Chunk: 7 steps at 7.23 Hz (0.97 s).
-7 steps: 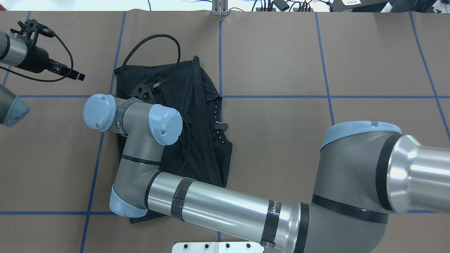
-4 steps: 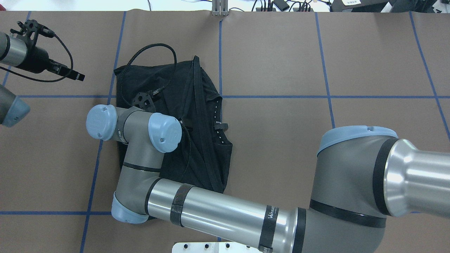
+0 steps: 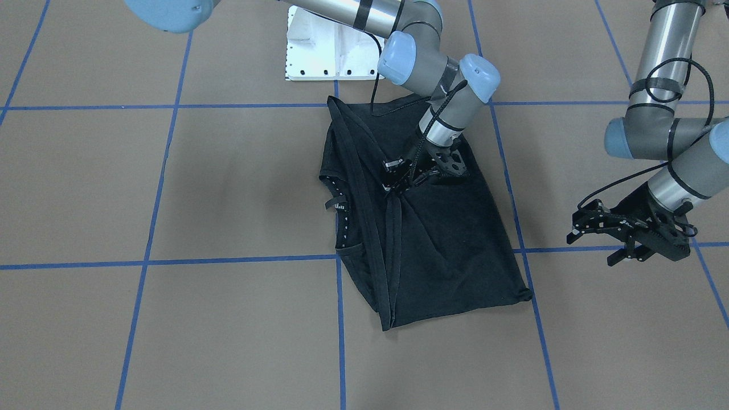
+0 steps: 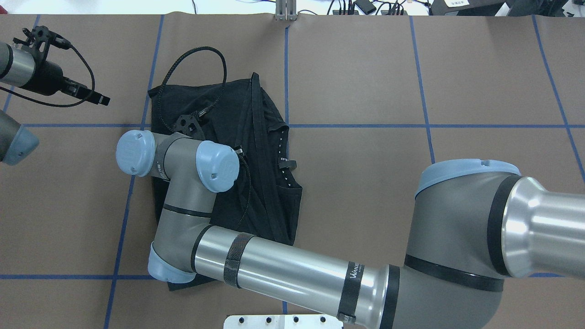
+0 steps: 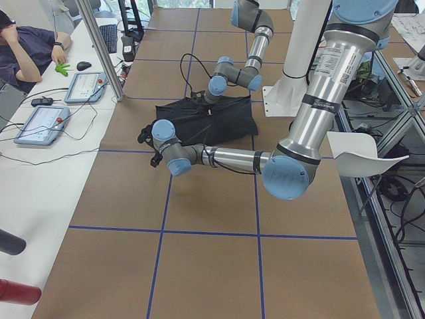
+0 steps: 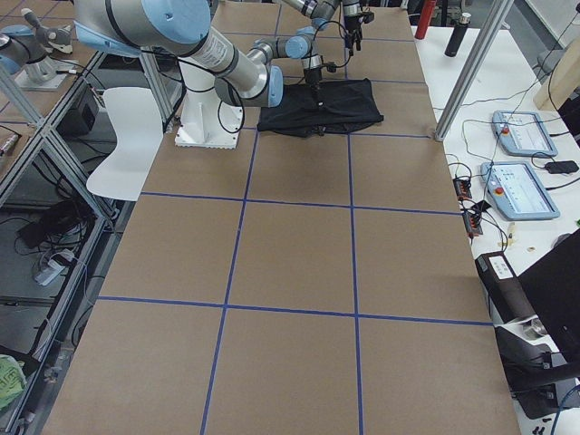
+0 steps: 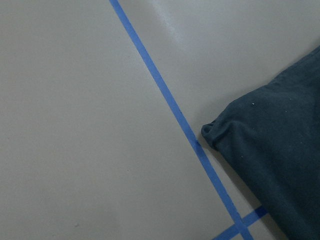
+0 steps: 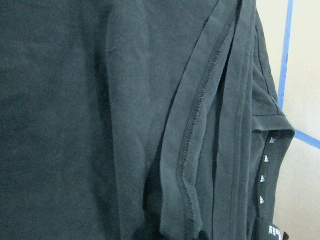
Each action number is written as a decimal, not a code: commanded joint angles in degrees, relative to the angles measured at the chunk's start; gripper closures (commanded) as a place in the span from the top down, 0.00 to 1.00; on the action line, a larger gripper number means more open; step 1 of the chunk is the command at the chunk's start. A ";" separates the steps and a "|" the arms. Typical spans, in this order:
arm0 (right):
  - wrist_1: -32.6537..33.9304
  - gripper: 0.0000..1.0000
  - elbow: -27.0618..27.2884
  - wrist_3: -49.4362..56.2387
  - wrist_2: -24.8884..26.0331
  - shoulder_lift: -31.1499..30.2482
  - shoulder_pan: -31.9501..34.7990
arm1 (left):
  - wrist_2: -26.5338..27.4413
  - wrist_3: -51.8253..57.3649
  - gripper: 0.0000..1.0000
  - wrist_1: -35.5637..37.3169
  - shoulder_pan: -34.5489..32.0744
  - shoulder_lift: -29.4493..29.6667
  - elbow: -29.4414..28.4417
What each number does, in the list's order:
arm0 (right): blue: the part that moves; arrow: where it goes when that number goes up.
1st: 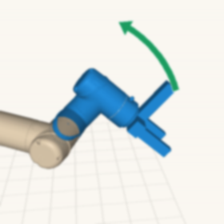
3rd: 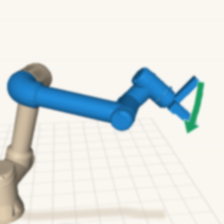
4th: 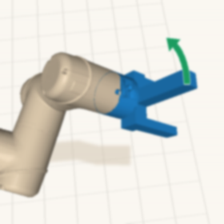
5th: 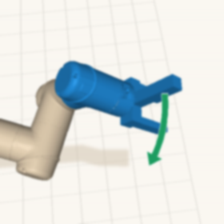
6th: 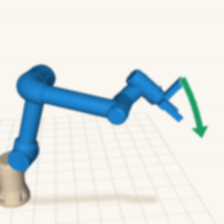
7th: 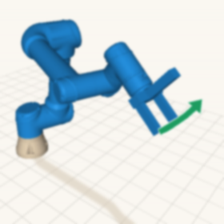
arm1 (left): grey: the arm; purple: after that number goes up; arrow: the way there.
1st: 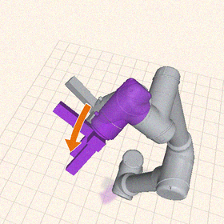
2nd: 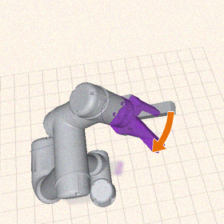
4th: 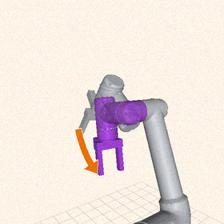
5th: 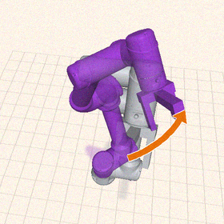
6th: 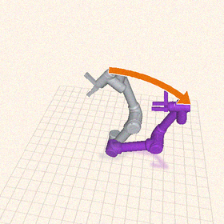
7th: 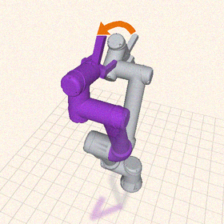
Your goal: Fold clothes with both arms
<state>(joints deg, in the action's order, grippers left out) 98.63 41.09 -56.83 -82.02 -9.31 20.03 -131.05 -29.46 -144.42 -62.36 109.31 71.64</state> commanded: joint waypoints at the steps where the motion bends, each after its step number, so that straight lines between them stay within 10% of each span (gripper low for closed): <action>1: 0.16 0.29 0.13 1.89 -0.07 -0.09 0.63 | 0.00 -0.07 1.00 -0.07 -0.04 0.02 0.08; 7: 11.14 0.34 14.36 4.45 -0.42 -5.36 -0.16 | 0.00 0.01 1.00 -0.07 0.05 -0.06 -0.09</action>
<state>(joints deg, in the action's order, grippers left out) 109.06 53.08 -52.41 -82.43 -13.46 20.04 -131.05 -29.45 -144.45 -62.34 109.26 71.59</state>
